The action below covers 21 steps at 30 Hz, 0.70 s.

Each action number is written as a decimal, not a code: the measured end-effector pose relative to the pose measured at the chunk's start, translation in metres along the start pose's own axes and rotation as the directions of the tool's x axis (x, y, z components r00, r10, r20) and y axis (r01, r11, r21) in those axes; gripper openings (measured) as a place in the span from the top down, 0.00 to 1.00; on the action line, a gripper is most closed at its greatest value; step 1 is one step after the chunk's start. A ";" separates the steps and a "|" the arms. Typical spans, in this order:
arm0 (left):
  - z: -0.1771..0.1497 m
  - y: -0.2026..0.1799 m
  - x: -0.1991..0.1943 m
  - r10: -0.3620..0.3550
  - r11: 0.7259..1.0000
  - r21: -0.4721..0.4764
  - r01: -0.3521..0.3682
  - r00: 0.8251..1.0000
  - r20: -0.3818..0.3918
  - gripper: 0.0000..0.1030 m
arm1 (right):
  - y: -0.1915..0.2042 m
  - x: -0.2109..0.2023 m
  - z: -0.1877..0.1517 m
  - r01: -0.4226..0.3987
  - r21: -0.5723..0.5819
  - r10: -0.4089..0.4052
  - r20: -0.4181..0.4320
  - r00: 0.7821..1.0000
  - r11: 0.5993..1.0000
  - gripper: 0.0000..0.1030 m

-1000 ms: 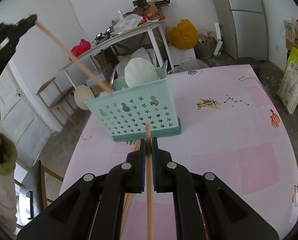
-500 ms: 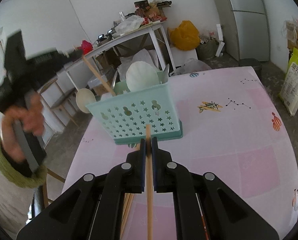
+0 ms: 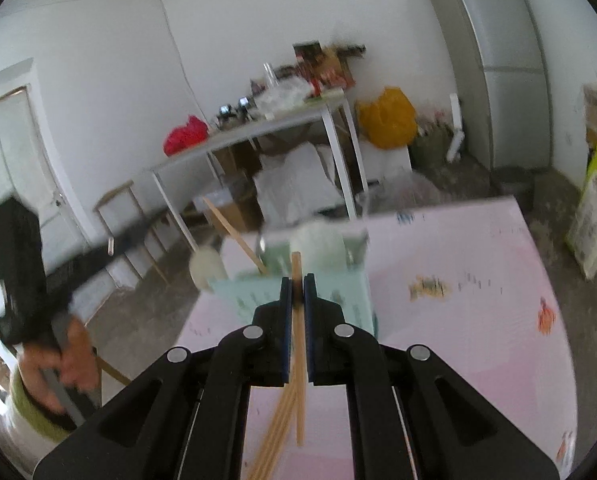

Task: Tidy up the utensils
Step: 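Insert the chopsticks into the green holder with both tools and open them, then lower both tools back down to the remaining chopsticks on the table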

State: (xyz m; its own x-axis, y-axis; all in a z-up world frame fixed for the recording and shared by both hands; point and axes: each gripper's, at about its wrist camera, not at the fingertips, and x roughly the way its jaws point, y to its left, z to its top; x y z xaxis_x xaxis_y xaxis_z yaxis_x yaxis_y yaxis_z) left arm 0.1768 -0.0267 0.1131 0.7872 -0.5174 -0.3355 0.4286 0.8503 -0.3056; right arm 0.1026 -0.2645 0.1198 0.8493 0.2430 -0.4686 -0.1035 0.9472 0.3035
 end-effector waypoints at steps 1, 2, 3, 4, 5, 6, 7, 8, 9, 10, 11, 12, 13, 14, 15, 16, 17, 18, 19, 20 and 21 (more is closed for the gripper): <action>-0.004 0.000 -0.005 0.000 1.000 0.001 0.000 1.000 0.001 0.64 | 0.004 -0.002 0.009 -0.009 -0.015 0.010 0.017 1.000 1.000 0.94; -0.007 0.001 -0.010 0.001 1.000 0.003 -0.001 1.000 -0.001 0.64 | 0.007 -0.004 0.018 -0.017 -0.028 0.018 0.034 0.999 0.999 0.94; -0.013 0.003 -0.016 0.008 1.000 0.005 -0.008 1.000 -0.001 0.64 | 0.012 -0.007 0.029 -0.025 -0.047 0.028 0.055 0.998 0.999 0.94; -0.017 0.004 -0.020 0.012 1.000 0.007 -0.012 1.000 -0.005 0.64 | 0.017 -0.009 0.039 -0.035 -0.065 0.040 0.074 0.996 0.997 0.94; -0.021 0.005 -0.023 0.014 1.000 0.007 -0.014 1.000 -0.010 0.64 | 0.023 -0.013 0.050 -0.046 -0.086 0.055 0.095 0.994 0.995 0.94; -0.026 0.007 -0.026 0.018 1.000 0.008 -0.018 1.000 -0.019 0.64 | 0.028 -0.014 0.059 -0.054 -0.103 0.065 0.108 0.992 0.993 0.94; -0.031 0.008 -0.028 0.031 0.999 0.012 -0.031 0.999 -0.027 0.64 | 0.033 -0.015 0.067 -0.062 -0.117 0.076 0.119 0.990 0.991 0.94; -0.035 0.010 -0.031 0.044 0.999 0.018 -0.043 0.999 -0.032 0.64 | 0.038 -0.016 0.079 -0.073 -0.133 0.090 0.130 0.987 0.988 0.94; -0.037 0.011 -0.032 0.051 0.999 0.021 -0.050 0.998 -0.036 0.63 | 0.041 -0.016 0.084 -0.078 -0.141 0.097 0.135 0.986 0.987 0.94; -0.039 0.013 -0.033 0.056 0.998 0.022 -0.055 0.998 -0.039 0.63 | 0.045 -0.016 0.092 -0.084 -0.149 0.106 0.142 0.984 0.985 0.94; -0.041 0.015 -0.035 0.060 0.998 0.019 -0.059 0.997 -0.041 0.63 | 0.048 -0.015 0.099 -0.089 -0.156 0.112 0.147 0.983 0.984 0.94; -0.044 0.017 -0.036 0.065 0.998 0.013 -0.064 0.997 -0.044 0.63 | 0.052 -0.013 0.108 -0.089 -0.164 0.114 0.156 0.981 0.982 0.94; -0.047 0.020 -0.038 0.071 0.997 0.009 -0.071 0.996 -0.046 0.61 | 0.055 -0.011 0.115 -0.086 -0.170 0.114 0.163 0.980 0.982 0.94; -0.049 0.022 -0.038 0.080 0.997 0.008 -0.080 0.996 -0.047 0.60 | 0.056 -0.010 0.119 -0.087 -0.171 0.116 0.166 0.979 0.981 0.94; -0.050 0.023 -0.037 0.091 0.996 0.009 -0.091 0.994 -0.053 0.60 | 0.058 -0.006 0.125 -0.086 -0.172 0.116 0.169 0.979 0.981 0.94; -0.052 0.023 -0.036 0.097 0.995 0.008 -0.096 0.994 -0.060 0.60 | 0.060 -0.001 0.128 -0.075 -0.178 0.106 0.173 0.979 0.981 0.94; -0.054 0.022 -0.035 0.100 0.995 0.008 -0.100 0.993 -0.066 0.60 | 0.062 0.004 0.131 -0.056 -0.187 0.090 0.179 0.980 0.981 0.94; -0.056 0.023 -0.034 0.106 0.994 0.010 -0.105 0.992 -0.072 0.60 | 0.064 0.011 0.132 -0.033 -0.198 0.070 0.183 0.981 0.980 0.94; -0.058 0.023 -0.034 0.111 0.994 0.014 -0.111 0.991 -0.074 0.59 | 0.065 0.018 0.132 -0.016 -0.206 0.054 0.182 0.982 0.978 0.94; -0.060 0.024 -0.034 0.120 0.993 0.019 -0.119 0.990 -0.077 0.59 | 0.065 0.026 0.131 -0.002 -0.212 0.040 0.178 0.983 0.977 0.94; -0.062 0.025 -0.033 0.124 0.992 0.019 -0.123 0.989 -0.080 0.57 | 0.065 0.032 0.129 0.006 -0.215 0.032 0.172 0.985 0.976 0.94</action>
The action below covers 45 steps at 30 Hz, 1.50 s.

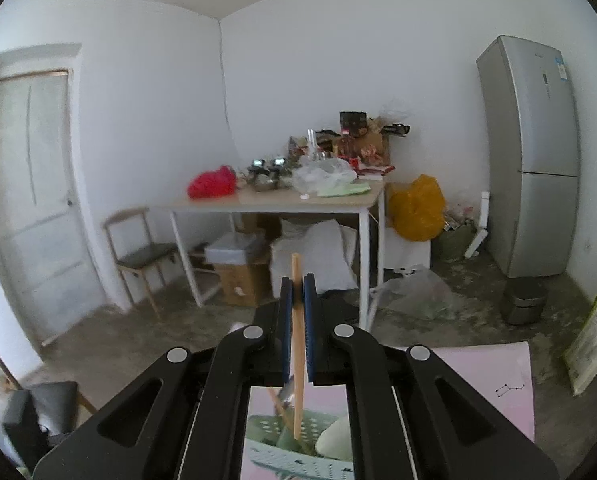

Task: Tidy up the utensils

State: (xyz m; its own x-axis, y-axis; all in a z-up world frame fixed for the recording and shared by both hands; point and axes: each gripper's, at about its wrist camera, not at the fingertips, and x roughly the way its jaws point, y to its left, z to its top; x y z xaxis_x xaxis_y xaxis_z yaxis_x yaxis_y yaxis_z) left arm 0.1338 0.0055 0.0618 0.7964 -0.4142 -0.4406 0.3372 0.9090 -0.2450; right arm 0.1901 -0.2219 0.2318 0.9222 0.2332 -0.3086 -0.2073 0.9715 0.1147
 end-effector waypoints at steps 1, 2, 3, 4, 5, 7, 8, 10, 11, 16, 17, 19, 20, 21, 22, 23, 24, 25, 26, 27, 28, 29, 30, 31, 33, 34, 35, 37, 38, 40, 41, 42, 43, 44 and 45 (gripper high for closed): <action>-0.002 0.001 0.000 0.004 1.000 0.000 -0.004 1.000 -0.002 0.56 | 0.000 0.007 -0.004 0.006 -0.007 -0.006 -0.009 1.000 1.000 0.94; -0.004 0.001 0.001 0.009 1.000 0.000 -0.009 1.000 -0.005 0.56 | 0.002 0.015 -0.011 0.008 -0.020 -0.008 -0.019 1.000 1.000 0.94; -0.007 0.002 0.002 0.015 1.000 0.000 -0.015 1.000 -0.011 0.56 | 0.002 0.020 -0.015 0.009 -0.029 -0.010 -0.027 1.000 1.000 0.94; -0.008 -0.001 0.002 0.017 1.000 0.002 -0.017 1.000 -0.015 0.55 | 0.004 0.028 -0.021 0.017 -0.045 -0.019 -0.040 0.999 0.999 0.94; -0.011 0.000 0.003 0.022 1.000 0.005 -0.022 1.000 -0.022 0.55 | 0.005 0.036 -0.028 0.025 -0.063 -0.028 -0.056 0.998 0.998 0.94; -0.013 -0.002 0.006 0.027 1.000 0.012 -0.027 0.999 -0.035 0.55 | 0.004 0.050 -0.039 0.027 -0.079 -0.035 -0.094 0.995 0.996 0.94; -0.016 -0.002 0.008 0.027 1.000 0.017 -0.026 0.999 -0.045 0.54 | 0.001 0.059 -0.047 0.023 -0.079 -0.033 -0.126 0.992 0.997 0.94; -0.023 -0.004 0.012 0.024 0.999 0.025 -0.023 0.997 -0.070 0.51 | -0.005 0.068 -0.057 0.032 -0.071 -0.044 -0.171 0.984 0.997 0.94; -0.026 -0.005 0.014 0.022 0.999 0.030 -0.020 0.996 -0.083 0.50 | -0.010 0.071 -0.061 0.036 -0.067 -0.048 -0.182 0.982 0.997 0.93; -0.042 -0.014 0.022 0.009 0.999 0.049 -0.003 0.991 -0.137 0.47 | -0.032 0.064 -0.062 0.066 -0.019 -0.068 -0.178 0.982 0.998 0.69; -0.045 -0.016 0.024 0.006 0.999 0.053 0.001 0.989 -0.145 0.47 | -0.035 0.061 -0.061 0.068 -0.012 -0.069 -0.163 0.984 0.998 0.66; -0.049 -0.019 0.027 0.004 0.998 0.060 0.006 0.988 -0.157 0.45 | -0.041 0.047 -0.057 0.066 0.004 -0.065 -0.122 0.990 0.998 0.63; -0.052 -0.020 0.028 0.003 0.998 0.064 0.007 0.987 -0.163 0.44 | -0.044 0.040 -0.055 0.070 0.012 -0.068 -0.104 0.992 0.997 0.61; -0.053 -0.022 0.029 0.004 0.998 0.069 0.007 0.986 -0.167 0.44 | -0.047 0.031 -0.053 0.075 0.025 -0.072 -0.083 0.994 0.997 0.60; -0.055 -0.023 0.031 0.005 0.997 0.073 0.007 0.985 -0.171 0.43 | -0.051 0.022 -0.053 0.076 0.041 -0.073 -0.064 0.995 0.996 0.60; -0.058 -0.024 0.031 0.008 0.997 0.078 0.006 0.984 -0.176 0.42 | -0.052 0.016 -0.052 0.075 0.052 -0.072 -0.053 0.996 0.996 0.60; -0.058 -0.024 0.032 0.011 0.997 0.080 0.004 0.984 -0.180 0.41 | -0.055 0.003 -0.054 0.074 0.069 -0.072 -0.036 0.997 0.995 0.60; -0.060 -0.024 0.034 0.014 0.997 0.083 0.001 0.982 -0.186 0.40 | -0.057 -0.007 -0.056 0.073 0.083 -0.071 -0.023 0.997 0.994 0.60; -0.063 -0.024 0.035 0.019 0.996 0.085 -0.002 0.981 -0.194 0.39 | -0.059 -0.018 -0.060 0.068 0.097 -0.067 -0.014 0.998 0.993 0.60; -0.065 -0.024 0.037 0.022 0.996 0.086 -0.005 0.979 -0.201 0.38 | -0.059 -0.025 -0.065 0.065 0.105 -0.064 -0.013 0.998 0.992 0.60; -0.068 -0.024 0.039 0.026 0.996 0.087 -0.008 0.977 -0.212 0.37 | -0.058 -0.032 -0.071 0.063 0.111 -0.062 -0.016 0.998 0.992 0.60; -0.070 -0.024 0.041 0.029 0.996 0.088 -0.010 0.974 -0.224 0.37 | -0.058 -0.038 -0.078 0.061 0.117 -0.058 -0.023 0.998 0.991 0.59; -0.074 -0.024 0.043 0.031 0.996 0.091 -0.010 0.971 -0.235 0.37 | -0.057 -0.044 -0.089 0.053 0.127 -0.048 -0.040 0.998 0.991 0.59; -0.076 -0.024 0.045 0.034 0.995 0.094 -0.011 0.969 -0.243 0.36 | -0.056 -0.047 -0.104 0.038 0.148 -0.027 -0.073 0.997 0.988 0.59; -0.082 -0.026 0.049 0.038 0.995 0.102 -0.011 0.963 -0.265 0.35 | -0.053 -0.043 -0.131 0.021 0.183 0.007 -0.152 0.988 0.983 0.59; -0.085 -0.027 0.052 0.039 0.994 0.105 -0.010 0.960 -0.276 0.35 | -0.050 -0.038 -0.146 0.025 0.190 0.013 -0.196 0.981 0.981 0.60; -0.088 -0.028 0.054 0.039 0.994 0.107 -0.008 0.958 -0.285 0.35 | -0.045 -0.032 -0.169 0.037 0.192 0.015 -0.263 0.965 0.981 0.60; -0.095 -0.033 0.060 0.034 0.993 0.117 0.003 0.950 -0.309 0.34 | -0.039 -0.023 -0.203 0.064 0.194 0.011 -0.363 0.932 0.979 0.59; -0.096 -0.035 0.061 0.032 0.993 0.122 0.007 0.948 -0.317 0.34 | -0.037 -0.020 -0.218 0.074 0.209 0.017 -0.402 0.915 0.975 0.59; -0.103 -0.042 0.067 0.027 0.990 0.142 0.022 0.940 -0.340 0.33 | -0.036 -0.017 -0.240 0.082 0.250 0.039 -0.445 0.895 0.965 0.60; -0.105 -0.044 0.069 0.027 0.988 0.149 0.027 0.937 -0.348 0.33 | -0.036 -0.017 -0.250 0.090 0.274 0.049 -0.462 0.886 0.957 0.60; -0.108 -0.049 0.072 0.026 0.986 0.163 0.035 0.933 -0.360 0.33 | -0.037 -0.017 -0.259 0.095 0.298 0.061 -0.474 0.878 0.950 0.60; -0.110 -0.052 0.074 0.026 0.984 0.172 0.040 0.930 -0.367 0.33 | -0.038 -0.018 -0.264 0.097 0.317 0.072 -0.481 0.874 0.943 0.60; -0.113 -0.056 0.077 0.029 0.982 0.185 0.044 0.927 -0.375 0.33 | -0.039 -0.019 -0.268 0.100 0.330 0.077 -0.483 0.872 0.939 0.60; -0.115 -0.059 0.078 0.035 0.980 0.196 0.044 0.924 -0.380 0.33 | -0.037 -0.021 -0.271 0.102 0.337 0.080 -0.484 0.872 0.936 0.60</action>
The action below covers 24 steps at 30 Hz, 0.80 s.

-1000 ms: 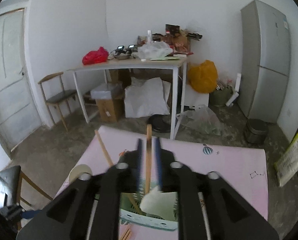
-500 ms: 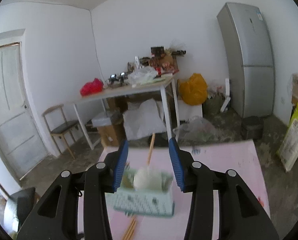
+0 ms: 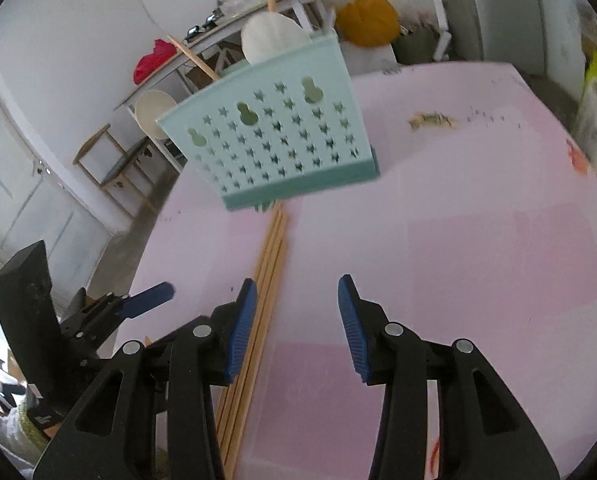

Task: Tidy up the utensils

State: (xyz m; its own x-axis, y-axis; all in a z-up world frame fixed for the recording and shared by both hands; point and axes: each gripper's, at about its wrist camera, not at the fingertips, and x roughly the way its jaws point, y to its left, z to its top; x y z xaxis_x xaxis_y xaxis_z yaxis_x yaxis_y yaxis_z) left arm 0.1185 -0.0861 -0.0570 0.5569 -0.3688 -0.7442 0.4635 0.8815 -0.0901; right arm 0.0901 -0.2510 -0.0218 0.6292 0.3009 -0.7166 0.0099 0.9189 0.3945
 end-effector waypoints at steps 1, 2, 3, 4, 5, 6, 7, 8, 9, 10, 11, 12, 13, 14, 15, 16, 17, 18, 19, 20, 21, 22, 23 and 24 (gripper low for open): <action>-0.001 -0.004 0.003 0.009 1.000 0.013 -0.009 1.000 -0.009 0.33 | 0.000 0.000 -0.001 -0.003 0.006 0.003 -0.003 1.000 1.000 0.59; -0.001 -0.007 0.005 0.019 0.999 0.026 -0.019 1.000 -0.018 0.33 | -0.001 0.000 -0.002 -0.007 0.013 0.007 -0.006 1.000 1.000 0.59; -0.002 -0.010 0.009 0.030 0.999 0.041 -0.029 0.999 -0.028 0.33 | -0.002 0.000 -0.003 -0.010 0.019 0.010 -0.008 1.000 1.000 0.59; -0.003 -0.012 0.011 0.040 0.998 0.051 -0.038 0.999 -0.037 0.33 | -0.002 0.001 -0.003 -0.010 0.020 0.010 -0.009 1.000 1.000 0.59; -0.004 -0.014 0.015 0.057 0.997 0.061 -0.054 0.997 -0.048 0.33 | -0.002 0.002 -0.004 -0.012 0.021 0.012 -0.011 1.000 1.000 0.60; -0.004 -0.014 0.019 0.067 0.996 0.063 -0.064 0.996 -0.058 0.33 | -0.001 0.001 -0.007 -0.013 0.020 0.013 -0.010 1.000 1.000 0.60; -0.005 -0.013 0.021 0.074 0.996 0.060 -0.070 0.995 -0.062 0.33 | -0.001 0.001 -0.007 -0.014 0.020 0.014 -0.009 1.000 1.000 0.60; -0.005 -0.012 0.022 0.076 0.996 0.053 -0.072 0.995 -0.064 0.33 | -0.001 0.000 -0.007 -0.015 0.020 0.015 -0.008 1.000 1.000 0.59; -0.005 -0.011 0.023 0.078 0.996 0.052 -0.074 0.994 -0.071 0.33 | -0.002 0.000 -0.008 -0.016 0.021 0.016 -0.007 1.000 1.000 0.59; -0.005 -0.010 0.026 0.088 0.995 0.050 -0.084 0.993 -0.081 0.33 | -0.002 0.000 -0.008 -0.017 0.023 0.017 -0.006 1.000 1.000 0.59; -0.006 -0.008 0.027 0.096 0.995 0.046 -0.093 0.992 -0.080 0.32 | -0.002 0.000 -0.008 -0.018 0.024 0.018 -0.006 1.000 1.000 0.59; -0.007 -0.006 0.026 0.101 0.994 0.043 -0.098 0.992 -0.079 0.32 | -0.002 0.000 -0.008 -0.017 0.023 0.017 -0.007 1.000 1.000 0.59; -0.007 -0.005 0.026 0.102 0.994 0.038 -0.100 0.991 -0.080 0.32 | -0.001 0.001 -0.007 -0.015 0.021 0.015 -0.007 1.000 1.000 0.59; -0.006 -0.003 0.026 0.105 0.994 0.035 -0.103 0.991 -0.081 0.32 | -0.001 0.001 -0.008 -0.012 0.017 0.012 -0.007 1.000 1.000 0.60; -0.006 0.000 0.025 0.112 0.993 0.032 -0.110 0.990 -0.082 0.32 | -0.001 0.002 -0.008 -0.010 0.016 0.010 -0.008 1.000 1.000 0.60; -0.006 0.002 0.024 0.119 0.993 0.027 -0.117 0.990 -0.082 0.32 | -0.001 0.001 -0.009 -0.010 0.016 0.010 -0.009 1.000 1.000 0.60; -0.006 0.004 0.024 0.126 0.992 0.019 -0.125 0.989 -0.082 0.32 | -0.001 0.001 -0.010 -0.009 0.015 0.009 -0.011 1.000 1.000 0.60; -0.006 0.007 0.023 0.134 0.991 0.007 -0.134 0.987 -0.085 0.32 | 0.001 0.002 -0.011 -0.005 0.011 0.006 -0.013 1.000 1.000 0.60; -0.006 0.009 0.022 0.139 0.990 -0.001 -0.139 0.986 -0.089 0.32 | 0.002 0.003 -0.011 0.001 0.004 0.000 -0.015 1.000 1.000 0.60; -0.006 0.011 0.022 0.143 0.990 -0.006 -0.144 0.985 -0.092 0.32 | 0.003 0.003 -0.012 0.006 -0.003 -0.006 -0.016 1.000 1.000 0.60; -0.007 0.013 0.021 0.148 0.989 -0.008 -0.149 0.985 -0.093 0.36 | 0.004 0.003 -0.013 0.009 -0.007 -0.009 -0.017 1.000 1.000 0.60; -0.006 0.014 0.019 0.148 0.989 -0.010 -0.149 0.985 -0.093 0.43 | 0.005 0.004 -0.014 0.010 -0.010 -0.010 -0.019 1.000 1.000 0.60; -0.006 0.016 0.018 0.152 0.988 -0.014 -0.154 0.984 -0.094 0.46 | 0.006 0.004 -0.014 0.012 -0.014 -0.012 -0.021 1.000 1.000 0.60; -0.006 0.017 0.017 0.154 0.988 -0.015 -0.156 0.983 -0.096 0.53 | 0.007 0.005 -0.015 0.013 -0.017 -0.014 -0.022 1.000 1.000 0.60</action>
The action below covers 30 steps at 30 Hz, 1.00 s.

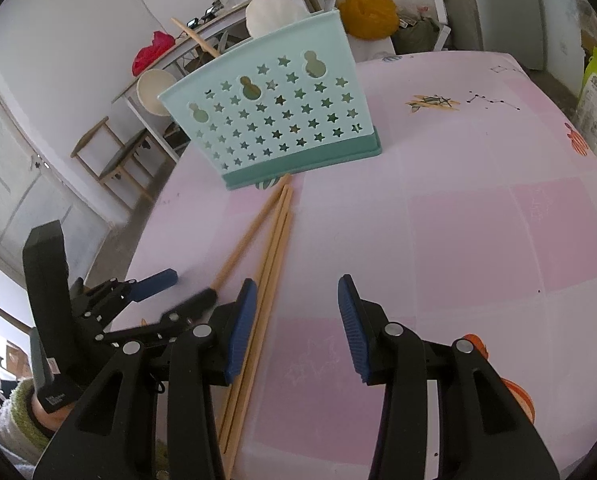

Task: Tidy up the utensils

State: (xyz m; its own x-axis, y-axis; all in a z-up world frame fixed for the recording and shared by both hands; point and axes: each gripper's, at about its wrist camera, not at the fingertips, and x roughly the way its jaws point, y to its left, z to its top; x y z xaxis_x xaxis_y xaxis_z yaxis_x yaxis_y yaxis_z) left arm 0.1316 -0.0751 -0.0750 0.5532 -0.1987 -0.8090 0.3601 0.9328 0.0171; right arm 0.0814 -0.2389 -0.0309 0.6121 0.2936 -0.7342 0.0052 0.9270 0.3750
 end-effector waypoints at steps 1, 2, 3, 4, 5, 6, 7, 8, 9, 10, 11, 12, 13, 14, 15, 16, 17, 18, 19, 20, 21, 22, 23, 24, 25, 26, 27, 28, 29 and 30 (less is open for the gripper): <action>0.000 0.002 -0.001 0.000 1.000 -0.002 0.000 1.000 -0.002 0.62 | 0.001 0.001 0.000 0.002 -0.003 -0.002 -0.003 1.000 1.000 0.60; 0.000 0.004 -0.002 0.001 1.000 -0.004 -0.001 1.000 -0.003 0.66 | 0.002 0.001 -0.001 0.003 -0.005 -0.003 -0.004 1.000 1.000 0.60; -0.001 0.006 -0.003 0.003 1.000 -0.005 -0.003 1.000 -0.005 0.74 | 0.003 0.002 -0.001 0.004 -0.008 -0.004 -0.007 1.000 1.000 0.60; -0.001 0.007 -0.005 0.003 1.000 -0.003 -0.004 1.000 -0.008 0.83 | 0.005 0.003 -0.001 0.004 -0.011 -0.004 -0.010 1.000 1.000 0.61; -0.001 0.008 -0.005 0.004 1.000 -0.002 -0.004 1.000 -0.009 0.88 | 0.005 0.003 -0.001 0.005 -0.013 -0.005 -0.013 1.000 1.000 0.61; -0.003 0.009 -0.006 0.007 1.000 -0.002 -0.007 1.000 -0.012 0.92 | 0.007 0.004 -0.001 0.007 -0.017 -0.008 -0.017 1.000 1.000 0.62; -0.003 0.011 -0.007 0.008 1.000 -0.006 -0.008 1.000 -0.015 0.93 | 0.007 0.004 -0.002 0.008 -0.019 -0.009 -0.020 1.000 1.000 0.63; -0.005 0.013 -0.009 0.007 1.000 -0.013 -0.007 1.000 -0.018 0.94 | 0.009 0.005 -0.002 0.008 -0.023 -0.009 -0.025 1.000 1.000 0.64; -0.007 0.017 -0.011 0.002 1.000 -0.028 -0.003 1.000 -0.026 0.94 | 0.009 0.005 -0.003 0.008 -0.025 -0.009 -0.029 1.000 1.000 0.65; -0.009 0.019 -0.013 -0.004 0.999 -0.040 0.002 1.000 -0.030 0.95 | 0.010 0.006 -0.004 0.008 -0.029 -0.008 -0.033 0.999 1.000 0.66; -0.011 0.021 -0.014 -0.008 0.999 -0.052 0.006 0.999 -0.034 0.95 | 0.012 0.006 -0.004 0.006 -0.033 -0.007 -0.037 0.999 0.999 0.67; -0.014 0.025 -0.017 -0.011 0.998 -0.069 0.008 0.999 -0.038 0.96 | 0.013 0.008 -0.005 0.004 -0.038 -0.006 -0.044 0.999 0.999 0.68; -0.018 0.028 -0.019 -0.012 0.996 -0.086 0.008 0.999 -0.040 0.96 | 0.015 0.010 -0.006 0.002 -0.042 -0.004 -0.053 0.999 0.999 0.69; -0.020 0.029 -0.021 -0.014 0.995 -0.096 0.010 0.999 -0.042 0.96 | 0.018 0.012 -0.007 0.001 -0.048 -0.004 -0.063 0.998 0.999 0.70; -0.023 0.031 -0.023 -0.020 0.994 -0.113 0.014 0.999 -0.046 0.96 | 0.020 0.014 -0.007 0.001 -0.053 -0.004 -0.070 0.998 0.999 0.72; -0.025 0.034 -0.024 -0.027 0.991 -0.129 0.020 0.998 -0.049 0.96 | 0.022 0.017 -0.008 0.001 -0.060 -0.006 -0.078 0.997 0.998 0.73; -0.026 0.037 -0.025 -0.038 0.988 -0.151 0.030 0.998 -0.052 0.96 | 0.025 0.021 -0.009 0.003 -0.068 -0.009 -0.087 0.996 0.998 0.74; -0.027 0.038 -0.025 -0.044 0.986 -0.162 0.034 0.998 -0.054 0.96 | 0.027 0.023 -0.009 0.007 -0.072 -0.013 -0.092 0.996 0.997 0.76; -0.028 0.040 -0.026 -0.050 0.984 -0.175 0.040 0.997 -0.055 0.96 | 0.029 0.026 -0.010 0.014 -0.077 -0.022 -0.100 0.995 0.997 0.77; -0.028 0.040 -0.026 -0.054 0.983 -0.179 0.043 0.997 -0.056 0.96 | 0.031 0.029 -0.011 0.024 -0.081 -0.033 -0.108 0.994 0.996 0.80; -0.029 0.040 -0.026 -0.057 0.982 -0.182 0.046 0.997 -0.057 0.96 | 0.032 0.031 -0.012 0.030 -0.084 -0.040 -0.114 0.993 0.996 0.82; -0.030 0.040 -0.027 -0.060 0.982 -0.184 0.049 0.997 -0.057 0.96 | 0.032 0.033 -0.012 0.036 -0.085 -0.046 -0.121 0.992 0.996 0.83; -0.031 0.040 -0.027 -0.064 0.981 -0.187 0.053 0.996 -0.056 0.96 | 0.033 0.036 -0.014 0.045 -0.087 -0.056 -0.130 0.990 0.995 0.86; -0.031 0.040 -0.027 -0.067 0.981 -0.189 0.055 0.996 -0.056 0.96 | 0.033 0.039 -0.015 0.054 -0.090 -0.066 -0.134 0.989 0.995 0.87; -0.031 0.039 -0.028 -0.068 0.980 -0.190 0.056 0.996 -0.055 0.96 | 0.033 0.040 -0.015 0.054 -0.089 -0.065 -0.130 0.989 0.995 0.87; -0.032 0.039 -0.028 -0.071 0.979 -0.193 0.059 0.996 -0.054 0.96 | 0.035 0.039 -0.015 0.059 -0.093 -0.070 -0.128 0.989 0.994 0.88; -0.032 0.039 -0.028 -0.073 0.979 -0.196 0.062 0.996 -0.053 0.96 | 0.035 0.039 -0.015 0.064 -0.098 -0.076 -0.126 0.989 0.993 0.89; -0.033 0.039 -0.028 -0.076 0.978 -0.199 0.064 0.996 -0.052 0.96 | 0.037 0.039 -0.016 0.074 -0.108 -0.087 -0.122 0.989 0.991 0.90; -0.033 0.039 -0.028 -0.078 0.977 -0.202 0.066 0.996 -0.050 0.96 | 0.038 0.040 -0.017 0.082 -0.116 -0.096 -0.121 0.988 0.990 0.92; -0.032 0.040 -0.028 -0.080 0.976 -0.205 0.068 0.996 -0.049 0.96 | 0.039 0.041 -0.017 0.089 -0.123 -0.104 -0.123 0.987 0.988 0.93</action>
State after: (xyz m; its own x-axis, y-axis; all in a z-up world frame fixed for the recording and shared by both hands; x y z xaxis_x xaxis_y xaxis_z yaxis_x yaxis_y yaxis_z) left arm 0.1066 -0.0228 -0.0704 0.4853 -0.2575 -0.8356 0.2356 0.9588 -0.1586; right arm 0.0929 -0.1869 -0.0560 0.5061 0.2223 -0.8333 -0.0375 0.9710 0.2363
